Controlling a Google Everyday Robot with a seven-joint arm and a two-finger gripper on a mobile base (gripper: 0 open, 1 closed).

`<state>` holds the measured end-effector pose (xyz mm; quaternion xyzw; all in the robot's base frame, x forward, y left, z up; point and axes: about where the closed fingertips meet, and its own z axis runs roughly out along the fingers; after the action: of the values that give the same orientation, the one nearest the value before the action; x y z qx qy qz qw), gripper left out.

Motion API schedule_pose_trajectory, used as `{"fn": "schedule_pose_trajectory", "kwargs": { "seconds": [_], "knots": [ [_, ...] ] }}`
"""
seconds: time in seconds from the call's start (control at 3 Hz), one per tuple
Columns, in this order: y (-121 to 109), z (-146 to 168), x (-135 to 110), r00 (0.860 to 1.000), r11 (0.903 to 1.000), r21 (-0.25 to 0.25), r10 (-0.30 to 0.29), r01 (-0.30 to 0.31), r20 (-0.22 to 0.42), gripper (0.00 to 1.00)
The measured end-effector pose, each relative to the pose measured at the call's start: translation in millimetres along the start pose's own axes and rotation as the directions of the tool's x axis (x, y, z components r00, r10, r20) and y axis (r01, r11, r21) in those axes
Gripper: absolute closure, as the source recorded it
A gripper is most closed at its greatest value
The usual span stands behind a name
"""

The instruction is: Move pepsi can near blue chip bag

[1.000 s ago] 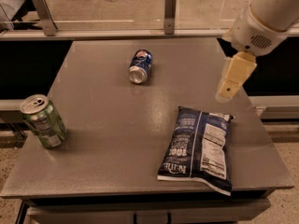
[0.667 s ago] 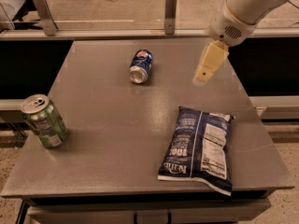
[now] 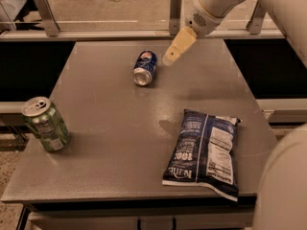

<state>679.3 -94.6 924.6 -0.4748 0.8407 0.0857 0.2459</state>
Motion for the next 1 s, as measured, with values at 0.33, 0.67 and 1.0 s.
{"fn": "schedule_pose_trajectory", "kwargs": {
  "seconds": [0.33, 0.67, 1.0],
  "knots": [
    [-5.3, 17.2, -22.8, 0.988, 0.9875, 0.029, 0.155, -0.155, -0.006, 0.00],
    [-4.4, 19.3, -23.0, 0.972, 0.9716, 0.026, 0.235, -0.235, -0.006, 0.00],
    [-4.2, 19.5, -22.9, 0.972, 0.9717, 0.026, 0.235, -0.235, -0.007, 0.00]
  ]
}}
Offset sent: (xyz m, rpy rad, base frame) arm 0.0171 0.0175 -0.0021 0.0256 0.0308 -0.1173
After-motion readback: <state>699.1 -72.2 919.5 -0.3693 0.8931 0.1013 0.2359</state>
